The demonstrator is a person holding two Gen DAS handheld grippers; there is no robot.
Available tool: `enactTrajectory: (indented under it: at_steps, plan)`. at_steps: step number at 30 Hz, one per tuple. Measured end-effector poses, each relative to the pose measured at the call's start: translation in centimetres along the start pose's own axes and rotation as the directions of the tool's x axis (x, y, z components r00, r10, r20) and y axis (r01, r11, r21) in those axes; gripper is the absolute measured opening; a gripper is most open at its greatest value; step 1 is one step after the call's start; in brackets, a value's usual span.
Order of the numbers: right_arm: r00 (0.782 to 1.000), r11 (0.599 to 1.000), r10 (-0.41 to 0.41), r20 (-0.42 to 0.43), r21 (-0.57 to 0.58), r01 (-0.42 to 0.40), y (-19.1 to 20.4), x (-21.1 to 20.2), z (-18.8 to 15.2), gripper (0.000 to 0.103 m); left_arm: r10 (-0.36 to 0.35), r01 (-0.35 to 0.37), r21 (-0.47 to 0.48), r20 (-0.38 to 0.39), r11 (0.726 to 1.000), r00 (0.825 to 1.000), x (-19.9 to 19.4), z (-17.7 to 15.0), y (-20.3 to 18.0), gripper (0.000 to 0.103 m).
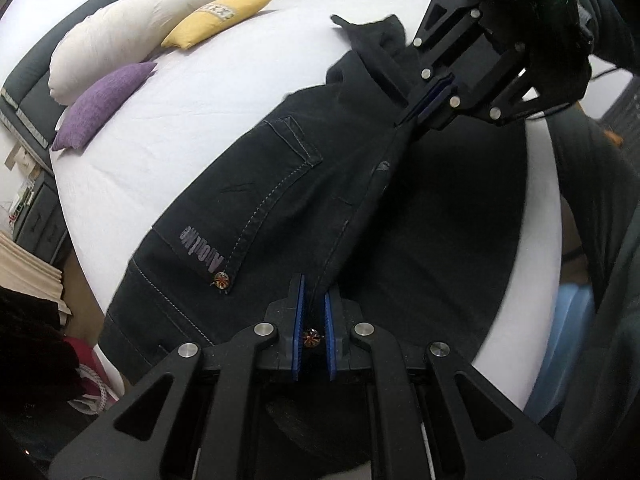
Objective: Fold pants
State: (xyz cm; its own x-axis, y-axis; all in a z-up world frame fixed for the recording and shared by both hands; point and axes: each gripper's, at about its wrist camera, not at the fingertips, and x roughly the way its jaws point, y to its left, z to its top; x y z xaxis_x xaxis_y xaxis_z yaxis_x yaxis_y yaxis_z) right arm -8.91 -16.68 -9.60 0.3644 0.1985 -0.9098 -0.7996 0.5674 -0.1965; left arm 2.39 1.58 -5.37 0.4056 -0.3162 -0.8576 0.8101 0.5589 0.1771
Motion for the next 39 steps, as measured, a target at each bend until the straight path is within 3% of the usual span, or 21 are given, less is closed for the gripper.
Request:
enactTrajectory:
  at_steps: [5,9,13,26,39]
  plan:
    - [0.999,0.998,-0.045,-0.015,-0.036,0.044,2.2,0.4,-0.5,0.005,0.040,-0.038,0.098,-0.024,0.994,0.999,0.8,-1.4,-2.6,0.008]
    - [0.997,0.996,-0.080,-0.022,-0.037,0.079,3.2,1.6,-0.1,0.005,0.013,-0.011,0.085,-0.020,0.996,1.000,1.1,-1.7,-2.6,0.008]
    - [0.996,0.996,-0.091,-0.022,0.008,0.091,3.7,1.8,-0.3,0.005,0.003,-0.001,0.131,-0.017,0.991,1.000,1.1,-2.2,-3.9,0.008]
    - [0.985,0.986,-0.167,-0.040,-0.027,0.166,7.7,0.9,-2.4,0.005,-0.041,0.042,0.186,-0.010,0.982,0.999,0.7,-3.3,-6.2,0.008]
    - [0.980,0.981,-0.192,-0.049,-0.028,0.191,9.5,0.6,-3.0,0.005,-0.022,0.021,0.187,0.001,0.982,1.000,0.2,-4.2,-7.8,0.008]
